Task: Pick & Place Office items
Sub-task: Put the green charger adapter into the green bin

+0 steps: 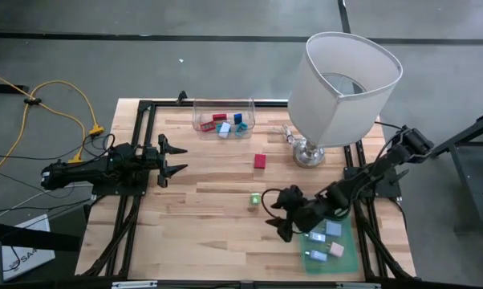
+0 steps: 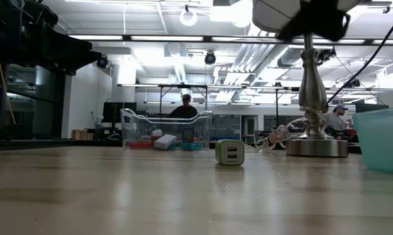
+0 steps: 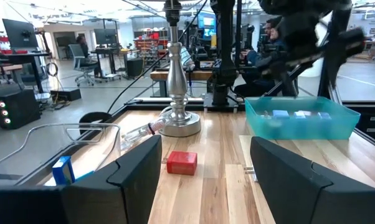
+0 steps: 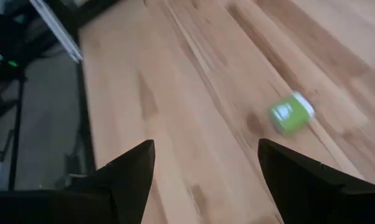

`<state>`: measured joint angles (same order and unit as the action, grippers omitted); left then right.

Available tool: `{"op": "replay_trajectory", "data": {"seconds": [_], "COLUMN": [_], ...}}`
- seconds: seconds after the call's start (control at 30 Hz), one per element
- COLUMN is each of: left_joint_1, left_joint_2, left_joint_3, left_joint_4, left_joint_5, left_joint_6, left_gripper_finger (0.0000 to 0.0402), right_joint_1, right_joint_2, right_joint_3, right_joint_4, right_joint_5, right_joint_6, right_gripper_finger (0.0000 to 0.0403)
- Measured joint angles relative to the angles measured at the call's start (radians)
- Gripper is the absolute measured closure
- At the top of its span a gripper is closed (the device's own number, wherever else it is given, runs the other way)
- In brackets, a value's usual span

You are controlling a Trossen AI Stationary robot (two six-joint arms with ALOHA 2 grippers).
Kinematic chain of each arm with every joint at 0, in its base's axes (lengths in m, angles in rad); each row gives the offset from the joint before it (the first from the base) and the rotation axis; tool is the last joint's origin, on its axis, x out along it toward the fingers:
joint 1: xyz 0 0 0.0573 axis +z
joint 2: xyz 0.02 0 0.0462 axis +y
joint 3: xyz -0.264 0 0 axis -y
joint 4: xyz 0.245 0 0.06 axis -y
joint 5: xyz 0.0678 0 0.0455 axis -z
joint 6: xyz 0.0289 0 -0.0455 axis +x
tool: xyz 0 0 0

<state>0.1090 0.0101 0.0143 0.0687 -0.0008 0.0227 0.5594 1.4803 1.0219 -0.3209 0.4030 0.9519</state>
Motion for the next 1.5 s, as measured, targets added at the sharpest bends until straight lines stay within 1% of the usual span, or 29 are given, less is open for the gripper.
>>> {"op": "replay_trajectory", "data": {"seconds": [0.07, 0.17, 0.27, 0.33, 0.47, 0.53, 0.63, 0.73, 0.83, 1.0, 1.07, 1.17, 1.3, 1.5], "left_joint_1": [0.000, 0.000, 0.000, 0.000, 0.000, 0.000, 0.000, 0.000, 0.000, 0.000, 0.000, 0.000, 0.000, 0.000], "left_joint_2": [0.000, 0.000, 0.000, 0.000, 0.000, 0.000, 0.000, 0.000, 0.000, 0.000, 0.000, 0.000, 0.000, 0.000], "left_joint_3": [0.000, 0.000, 0.000, 0.000, 0.000, 0.000, 0.000, 0.000, 0.000, 0.000, 0.000, 0.000, 0.000, 0.000], "left_joint_4": [0.000, 0.000, 0.000, 0.000, 0.000, 0.000, 0.000, 0.000, 0.000, 0.000, 0.000, 0.000, 0.000, 0.000], "left_joint_5": [0.000, 0.000, 0.000, 0.000, 0.000, 0.000, 0.000, 0.000, 0.000, 0.000, 0.000, 0.000, 0.000, 0.000], "left_joint_6": [0.000, 0.000, 0.000, 0.000, 0.000, 0.000, 0.000, 0.000, 0.000, 0.000, 0.000, 0.000, 0.000, 0.000], "left_gripper_finger": [0.0164, 0.0164, 0.0164, 0.0164, 0.0164, 0.0164, 0.0164, 0.0164, 0.0164, 0.0164, 0.0164, 0.0164, 0.0164, 0.0164], "right_joint_1": [0.002, 0.010, 0.018, 0.037, 0.066, 0.083, 0.101, 0.102, 0.077, 0.018, -0.009, -0.053, -0.090, -0.097], "right_joint_2": [0.011, 0.058, 0.137, 0.189, 0.299, 0.341, 0.391, 0.417, 0.425, 0.426, 0.426, 0.453, 0.503, 0.527], "right_joint_3": [0.034, 0.107, 0.220, 0.294, 0.449, 0.512, 0.568, 0.579, 0.579, 0.579, 0.579, 0.573, 0.571, 0.570], "right_joint_4": [-0.001, -0.014, -0.048, -0.108, -0.240, -0.315, -0.366, -0.412, -0.478, -0.658, -0.699, -0.663, -0.595, -0.636], "right_joint_5": [0.029, 0.043, 0.043, 0.046, 0.084, 0.104, 0.119, 0.138, 0.147, 0.102, 0.077, 0.042, 0.023, -0.050], "right_joint_6": [-0.019, -0.063, -0.089, -0.080, 0.015, 0.094, 0.232, 0.382, 0.500, 0.671, 0.725, 0.751, 0.755, 0.862], "right_gripper_finger": [0.0131, 0.0131, 0.0131, 0.0131, 0.0131, 0.0131, 0.0131, 0.0131, 0.0131, 0.0133, 0.0136, 0.0139, 0.0141, 0.0141]}}
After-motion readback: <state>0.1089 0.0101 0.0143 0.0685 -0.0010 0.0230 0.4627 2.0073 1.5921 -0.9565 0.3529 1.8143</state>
